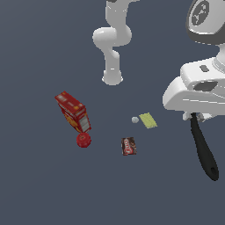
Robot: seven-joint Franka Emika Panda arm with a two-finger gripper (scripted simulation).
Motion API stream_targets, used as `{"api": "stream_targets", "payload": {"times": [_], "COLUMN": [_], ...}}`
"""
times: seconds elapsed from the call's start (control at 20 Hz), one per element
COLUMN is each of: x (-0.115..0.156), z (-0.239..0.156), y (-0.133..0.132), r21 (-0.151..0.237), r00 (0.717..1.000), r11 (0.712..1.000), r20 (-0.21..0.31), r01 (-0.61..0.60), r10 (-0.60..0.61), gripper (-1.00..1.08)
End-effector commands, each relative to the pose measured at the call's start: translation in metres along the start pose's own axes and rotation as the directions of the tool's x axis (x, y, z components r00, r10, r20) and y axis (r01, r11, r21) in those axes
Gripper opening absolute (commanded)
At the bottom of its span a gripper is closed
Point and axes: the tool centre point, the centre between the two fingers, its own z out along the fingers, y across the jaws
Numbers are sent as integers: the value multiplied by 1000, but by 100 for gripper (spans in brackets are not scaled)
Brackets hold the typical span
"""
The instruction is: Pick up a designated object from a clutter of objects.
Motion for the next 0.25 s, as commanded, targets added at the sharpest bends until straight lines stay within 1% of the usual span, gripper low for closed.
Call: {"api": "stream_targets", "payload": {"times": [0.0, 0.2], "x": [0, 0], "z": [-8, -11], "y": [-1, -1], "r21": [0, 0], "r00": [1000, 1000], "r11": [1000, 1000], "r20": [0, 0], "r01": [0, 0], "r10": [0, 0], "gripper": [-100, -100]}}
